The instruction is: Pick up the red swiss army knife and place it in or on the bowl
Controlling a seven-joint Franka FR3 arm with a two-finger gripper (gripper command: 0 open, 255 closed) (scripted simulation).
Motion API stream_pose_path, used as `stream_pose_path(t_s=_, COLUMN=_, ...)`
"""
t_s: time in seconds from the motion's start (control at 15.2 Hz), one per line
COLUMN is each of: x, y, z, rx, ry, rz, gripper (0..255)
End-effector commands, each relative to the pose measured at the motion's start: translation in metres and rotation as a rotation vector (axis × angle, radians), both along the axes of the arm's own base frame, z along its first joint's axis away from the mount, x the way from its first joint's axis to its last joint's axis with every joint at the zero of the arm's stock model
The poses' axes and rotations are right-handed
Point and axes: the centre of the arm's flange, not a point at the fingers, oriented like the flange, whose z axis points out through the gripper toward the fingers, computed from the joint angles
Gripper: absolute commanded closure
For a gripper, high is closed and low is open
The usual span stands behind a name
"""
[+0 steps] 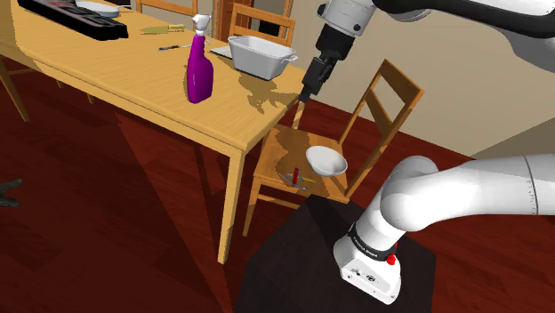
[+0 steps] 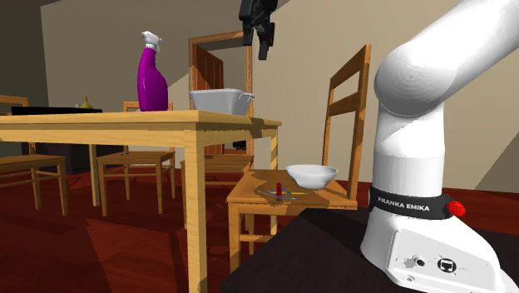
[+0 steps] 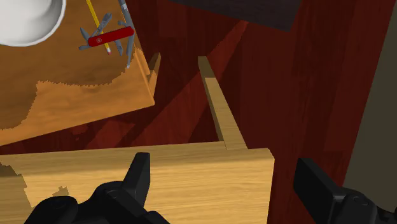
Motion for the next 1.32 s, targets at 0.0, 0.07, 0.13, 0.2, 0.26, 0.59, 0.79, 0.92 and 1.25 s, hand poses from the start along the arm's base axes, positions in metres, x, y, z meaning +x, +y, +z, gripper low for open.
stream_pose_path(t_s=0.0, x=0.000, y=0.000, z=0.000, rx=0.000, ry=0.000, rz=0.000, gripper=0)
stream_pose_path(t_s=0.07, x=0.002, y=-0.002, z=-0.013, rx=-0.008, ry=0.002, rz=0.000, gripper=0)
stream_pose_path(t_s=0.13, x=0.004, y=-0.003, z=-0.025, rx=-0.016, ry=0.003, rz=0.001, gripper=0)
stream_pose_path(t_s=0.2, x=0.006, y=-0.005, z=-0.038, rx=-0.024, ry=0.005, rz=0.001, gripper=0)
stream_pose_path(t_s=0.26, x=0.008, y=-0.007, z=-0.050, rx=-0.032, ry=0.006, rz=0.001, gripper=0)
stream_pose_path(t_s=0.59, x=0.018, y=-0.018, z=-0.113, rx=-0.072, ry=0.014, rz=0.003, gripper=0)
stream_pose_path(t_s=0.79, x=0.024, y=-0.026, z=-0.151, rx=-0.096, ry=0.018, rz=0.004, gripper=0)
stream_pose_path(t_s=0.92, x=0.028, y=-0.032, z=-0.176, rx=-0.112, ry=0.021, rz=0.004, gripper=0)
stream_pose_path(t_s=1.25, x=0.037, y=-0.048, z=-0.238, rx=-0.151, ry=0.029, rz=0.006, gripper=0)
